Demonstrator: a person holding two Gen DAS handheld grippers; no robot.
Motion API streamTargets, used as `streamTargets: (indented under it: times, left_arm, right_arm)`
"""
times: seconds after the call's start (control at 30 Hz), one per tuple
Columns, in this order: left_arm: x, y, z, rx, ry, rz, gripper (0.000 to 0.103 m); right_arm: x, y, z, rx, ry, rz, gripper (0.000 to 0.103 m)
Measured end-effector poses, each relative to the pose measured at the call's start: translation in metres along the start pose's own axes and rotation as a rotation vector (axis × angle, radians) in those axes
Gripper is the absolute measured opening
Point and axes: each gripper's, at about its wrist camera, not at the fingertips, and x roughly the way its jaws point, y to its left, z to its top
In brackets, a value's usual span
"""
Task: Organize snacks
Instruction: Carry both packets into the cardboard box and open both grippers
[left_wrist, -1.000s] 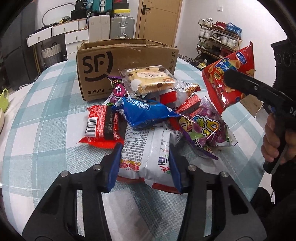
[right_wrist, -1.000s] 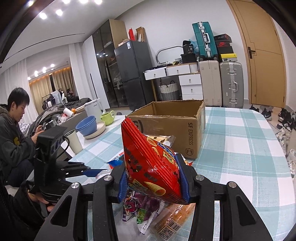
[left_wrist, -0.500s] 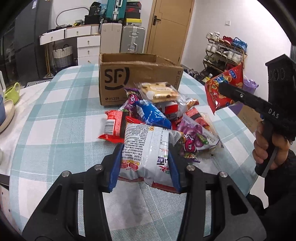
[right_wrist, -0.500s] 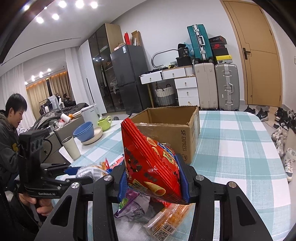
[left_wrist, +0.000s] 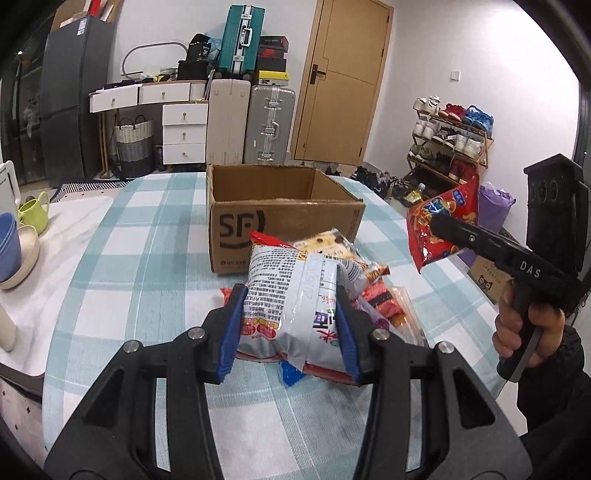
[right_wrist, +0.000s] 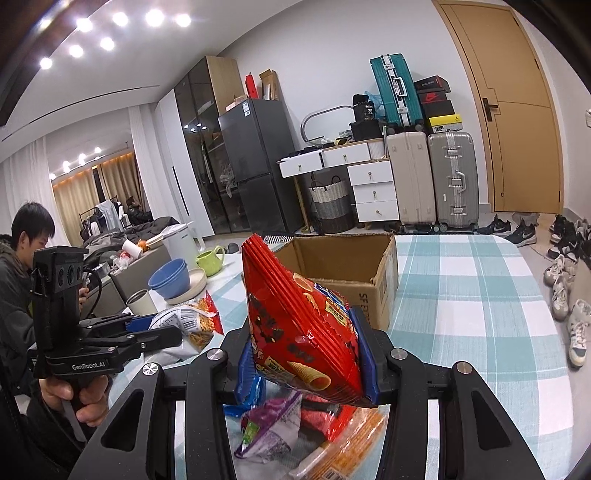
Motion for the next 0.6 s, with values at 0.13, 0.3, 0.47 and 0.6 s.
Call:
streamTargets:
  times: [0.13, 0.3, 0.47, 0.6]
  left_arm:
    - [0.005, 0.001, 0.015, -0.006, -0.013, 0.015, 0.043]
    - [0.014, 0.006, 0.037, -0.027, -0.028, 0.038, 0.043]
    - [0.028, 0.010, 0.061, -0.043, -0.037, 0.049, 0.043]
    - [0.042, 0.015, 0.080, -0.053, -0.045, 0.064, 0.043]
  right_arm:
    - [0.005, -0.002, 0.012, 0.012, -0.007, -0.001, 0.046]
    - [0.017, -0.005, 0.026, 0.023, -0.007, -0.010, 0.046]
    - [0.035, -0.010, 0.044, 0.034, -0.012, -0.010, 0.046]
    - [0.049, -0.014, 0.056, 0.037, -0.015, 0.001, 0.046]
